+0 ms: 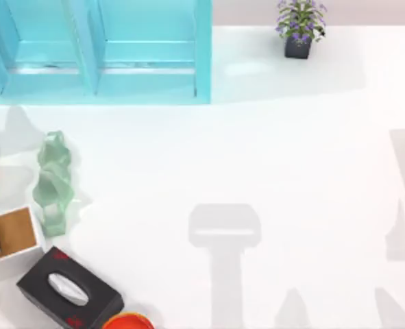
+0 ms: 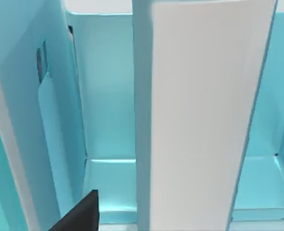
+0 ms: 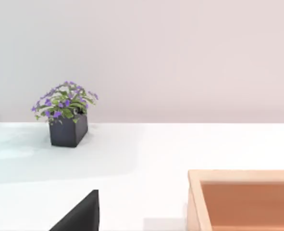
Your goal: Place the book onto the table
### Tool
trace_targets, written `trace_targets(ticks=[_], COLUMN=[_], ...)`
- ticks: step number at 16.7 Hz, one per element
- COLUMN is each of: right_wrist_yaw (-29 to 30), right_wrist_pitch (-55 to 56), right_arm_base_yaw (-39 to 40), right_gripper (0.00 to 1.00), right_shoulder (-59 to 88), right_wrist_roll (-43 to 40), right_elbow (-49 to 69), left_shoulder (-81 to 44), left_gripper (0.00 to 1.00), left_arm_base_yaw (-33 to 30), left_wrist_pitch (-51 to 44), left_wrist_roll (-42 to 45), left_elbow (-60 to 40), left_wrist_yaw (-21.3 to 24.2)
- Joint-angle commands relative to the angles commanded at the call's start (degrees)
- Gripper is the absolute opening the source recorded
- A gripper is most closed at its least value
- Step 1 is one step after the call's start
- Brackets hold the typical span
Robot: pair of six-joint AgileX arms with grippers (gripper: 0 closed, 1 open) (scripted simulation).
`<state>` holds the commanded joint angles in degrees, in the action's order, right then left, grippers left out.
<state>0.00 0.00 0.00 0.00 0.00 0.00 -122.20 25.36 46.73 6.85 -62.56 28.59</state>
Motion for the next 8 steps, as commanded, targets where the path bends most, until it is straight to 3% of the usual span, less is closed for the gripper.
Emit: trace_targets(ticks=[8], right_wrist_yaw=[0.0], right_wrist_pitch=[0.0], right_arm_base_yaw=[0.0], right_gripper=[1.00], right_shoulder=[0.0], right_wrist_roll=[0.0], right_elbow=[0.0], left_shoulder=[-13.7], left_gripper=[1.00], left_arm_base_yaw=[-2.1], left_wrist_pitch=[-3.0], left_wrist_roll=[-0.3], left_elbow=[-17.0], left_wrist_yaw=[-1.8])
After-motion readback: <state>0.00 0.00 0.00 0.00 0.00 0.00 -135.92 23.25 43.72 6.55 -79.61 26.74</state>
